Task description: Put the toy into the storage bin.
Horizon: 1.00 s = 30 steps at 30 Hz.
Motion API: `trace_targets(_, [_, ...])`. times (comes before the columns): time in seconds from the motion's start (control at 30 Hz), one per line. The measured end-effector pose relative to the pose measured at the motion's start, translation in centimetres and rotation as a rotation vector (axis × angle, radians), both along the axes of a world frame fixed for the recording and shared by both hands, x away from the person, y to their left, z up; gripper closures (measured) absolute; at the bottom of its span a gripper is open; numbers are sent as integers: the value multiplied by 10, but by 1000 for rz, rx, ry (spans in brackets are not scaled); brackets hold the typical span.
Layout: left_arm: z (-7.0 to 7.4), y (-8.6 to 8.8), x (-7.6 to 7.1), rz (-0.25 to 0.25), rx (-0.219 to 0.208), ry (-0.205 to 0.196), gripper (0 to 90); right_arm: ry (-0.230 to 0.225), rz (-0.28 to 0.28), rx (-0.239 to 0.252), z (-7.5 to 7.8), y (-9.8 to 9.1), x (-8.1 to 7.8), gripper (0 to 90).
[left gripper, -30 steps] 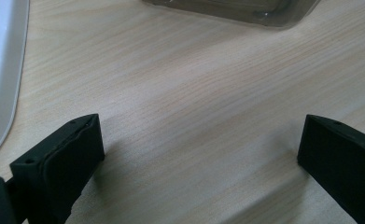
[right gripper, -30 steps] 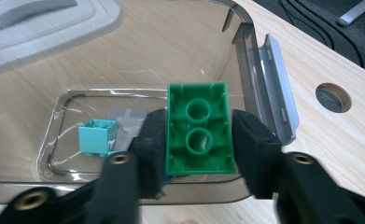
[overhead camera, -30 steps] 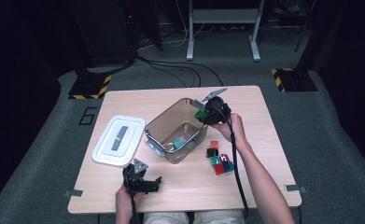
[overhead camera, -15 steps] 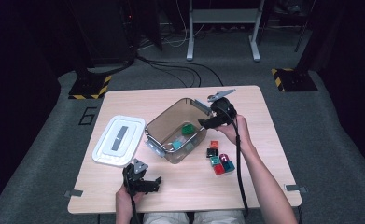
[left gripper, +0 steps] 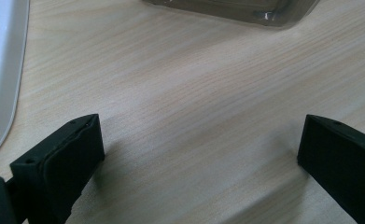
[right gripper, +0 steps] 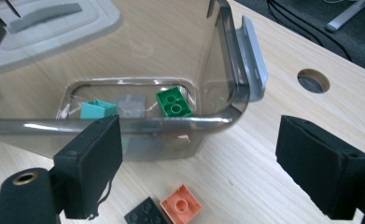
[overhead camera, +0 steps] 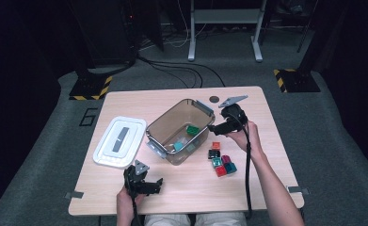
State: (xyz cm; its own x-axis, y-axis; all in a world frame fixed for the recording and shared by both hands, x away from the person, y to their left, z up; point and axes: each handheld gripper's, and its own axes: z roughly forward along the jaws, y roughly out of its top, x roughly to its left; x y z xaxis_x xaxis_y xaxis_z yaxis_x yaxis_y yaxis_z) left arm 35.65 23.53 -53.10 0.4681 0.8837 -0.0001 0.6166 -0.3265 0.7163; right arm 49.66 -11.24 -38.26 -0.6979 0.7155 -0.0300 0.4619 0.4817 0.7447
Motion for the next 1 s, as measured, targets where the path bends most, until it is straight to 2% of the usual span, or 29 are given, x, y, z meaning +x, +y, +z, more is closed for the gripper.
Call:
trace_targets(0.4, [0, 0, 0, 0, 0, 0, 2, 34, -10, -16, -23, -15, -5, 118])
trace_targets(0.83, [0, 0, 0, 0, 0, 0, 2, 115, -33, -33, -66, -21, -6, 140])
trace_targets(1.0, [0, 0, 0, -1, 0, 0, 2, 154, -52, -42, -82, -23, 0, 144])
